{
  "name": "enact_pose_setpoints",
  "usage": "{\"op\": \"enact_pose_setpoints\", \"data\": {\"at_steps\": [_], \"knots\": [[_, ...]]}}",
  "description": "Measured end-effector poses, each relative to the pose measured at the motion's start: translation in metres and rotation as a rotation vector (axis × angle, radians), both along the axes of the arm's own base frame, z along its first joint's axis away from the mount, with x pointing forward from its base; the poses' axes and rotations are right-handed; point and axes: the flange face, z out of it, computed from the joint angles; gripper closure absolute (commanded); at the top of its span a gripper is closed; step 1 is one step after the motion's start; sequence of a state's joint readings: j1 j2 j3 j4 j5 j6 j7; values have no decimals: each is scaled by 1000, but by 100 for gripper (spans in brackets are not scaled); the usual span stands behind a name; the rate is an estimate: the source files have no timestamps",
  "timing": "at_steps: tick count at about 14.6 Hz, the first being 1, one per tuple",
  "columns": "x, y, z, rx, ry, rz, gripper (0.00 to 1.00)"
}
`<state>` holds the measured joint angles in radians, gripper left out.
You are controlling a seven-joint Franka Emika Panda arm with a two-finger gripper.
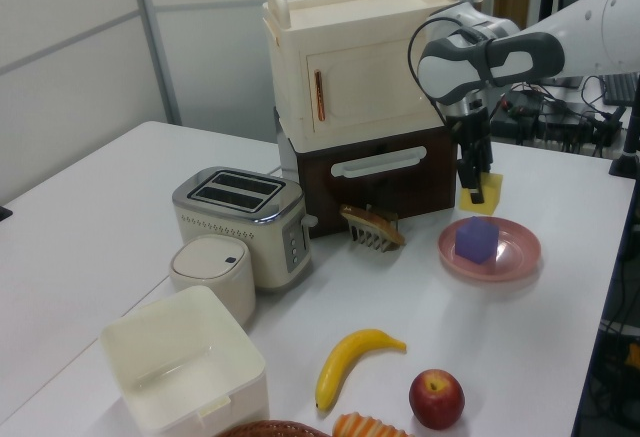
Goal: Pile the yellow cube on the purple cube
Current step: 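Lift the yellow cube and carry it above the purple cube, then lower the yellow cube onto the purple cube's top face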
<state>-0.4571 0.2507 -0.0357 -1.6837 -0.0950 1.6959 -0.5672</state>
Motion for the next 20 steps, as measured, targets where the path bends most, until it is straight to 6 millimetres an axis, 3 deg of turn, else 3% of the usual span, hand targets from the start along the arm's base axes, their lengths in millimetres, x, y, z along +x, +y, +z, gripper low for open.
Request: {"op": "enact_pose_setpoints", "data": {"at_steps": [6, 12, 17, 20], "knots": [[-10, -2, -18, 11, 38, 11, 83], [-8, -3, -20, 2, 20, 14, 81], [-4, -5, -22, -12, -8, 18, 68], [-3, -5, -24, -11, -7, 19, 47]]}}
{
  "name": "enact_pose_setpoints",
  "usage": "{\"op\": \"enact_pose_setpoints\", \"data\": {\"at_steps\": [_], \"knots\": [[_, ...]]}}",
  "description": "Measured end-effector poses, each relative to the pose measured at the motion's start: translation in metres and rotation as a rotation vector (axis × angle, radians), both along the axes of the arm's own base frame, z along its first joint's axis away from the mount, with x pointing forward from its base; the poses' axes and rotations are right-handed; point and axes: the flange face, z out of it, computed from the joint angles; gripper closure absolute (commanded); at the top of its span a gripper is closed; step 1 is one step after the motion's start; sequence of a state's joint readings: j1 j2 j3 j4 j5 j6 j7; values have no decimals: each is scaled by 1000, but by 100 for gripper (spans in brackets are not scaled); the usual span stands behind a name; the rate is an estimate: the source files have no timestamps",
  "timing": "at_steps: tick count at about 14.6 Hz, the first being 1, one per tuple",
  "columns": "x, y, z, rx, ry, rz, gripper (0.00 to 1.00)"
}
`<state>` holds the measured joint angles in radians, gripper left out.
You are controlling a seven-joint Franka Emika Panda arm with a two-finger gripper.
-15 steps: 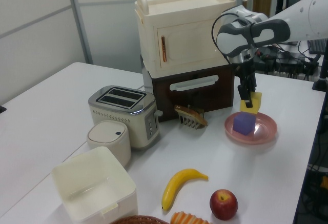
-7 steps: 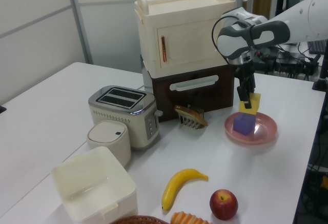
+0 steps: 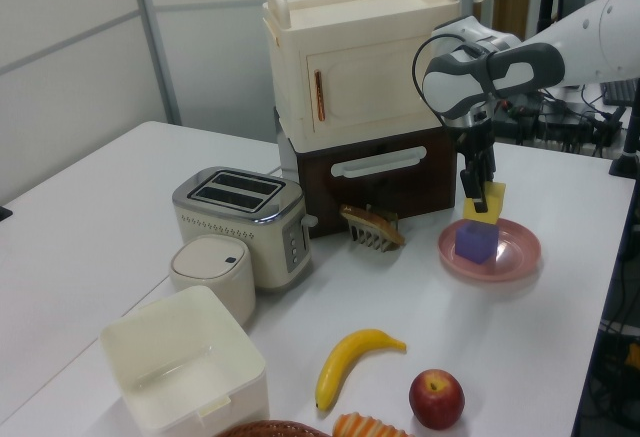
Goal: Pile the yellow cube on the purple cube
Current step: 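Lower the yellow cube onto the purple cube's top face, then open the gripper and raise it away from the stacked cubes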
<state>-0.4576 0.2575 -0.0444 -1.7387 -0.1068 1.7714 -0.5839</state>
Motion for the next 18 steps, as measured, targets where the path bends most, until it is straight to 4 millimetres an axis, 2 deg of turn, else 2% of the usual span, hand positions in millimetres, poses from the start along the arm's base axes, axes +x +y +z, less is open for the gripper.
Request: {"op": "enact_pose_setpoints", "data": {"at_steps": [2, 9, 13, 14, 16, 17, 18], "knots": [[0, 0, -1, 1, 1, 0, 0], [-3, 2, -8, 8, 15, 0, 0], [-2, 2, -4, 5, 8, 1, 0], [-2, 3, 3, -1, -4, 3, 0], [-1, 10, 34, -22, -46, 12, 0], [0, 16, 52, -33, -66, 12, 0], [3, 29, 79, -48, -88, 8, 0]]}}
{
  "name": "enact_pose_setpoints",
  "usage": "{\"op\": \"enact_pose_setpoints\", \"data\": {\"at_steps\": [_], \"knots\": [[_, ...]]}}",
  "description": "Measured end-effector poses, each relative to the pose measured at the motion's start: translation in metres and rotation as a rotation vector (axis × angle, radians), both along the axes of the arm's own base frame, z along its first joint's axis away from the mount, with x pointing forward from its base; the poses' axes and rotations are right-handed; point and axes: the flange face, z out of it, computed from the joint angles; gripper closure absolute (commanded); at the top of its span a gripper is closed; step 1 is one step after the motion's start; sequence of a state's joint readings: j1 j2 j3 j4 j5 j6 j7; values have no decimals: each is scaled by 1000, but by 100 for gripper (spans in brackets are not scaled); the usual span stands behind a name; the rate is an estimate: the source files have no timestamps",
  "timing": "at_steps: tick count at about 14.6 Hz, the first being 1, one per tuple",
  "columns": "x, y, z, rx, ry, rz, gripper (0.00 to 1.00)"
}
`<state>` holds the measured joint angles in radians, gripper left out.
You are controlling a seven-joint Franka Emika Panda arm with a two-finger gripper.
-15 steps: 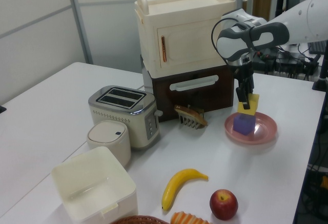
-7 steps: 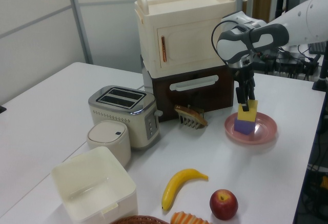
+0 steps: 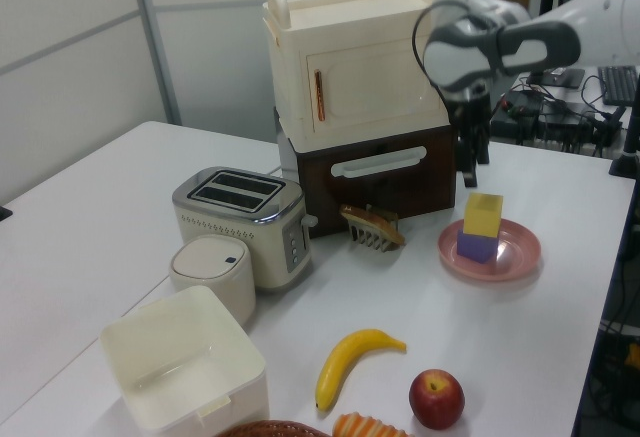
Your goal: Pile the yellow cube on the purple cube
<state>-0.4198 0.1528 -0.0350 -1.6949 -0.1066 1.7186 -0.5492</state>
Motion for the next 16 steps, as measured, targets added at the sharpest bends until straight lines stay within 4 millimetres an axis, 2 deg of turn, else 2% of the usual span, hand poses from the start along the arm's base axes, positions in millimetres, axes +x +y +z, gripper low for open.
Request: {"op": "enact_pose_setpoints", "data": {"at_steps": [1, 3, 7, 8, 9, 11, 16], "knots": [[4, 15, 23, -8, -9, -7, 0], [13, 47, 48, -17, -9, -39, 0], [42, 141, 75, -6, -67, -134, 0], [48, 169, 82, 13, -87, -139, 0], [52, 187, 88, 39, -102, -134, 0], [53, 198, 93, 72, -106, -127, 0], [46, 197, 116, 83, -119, -160, 0]]}}
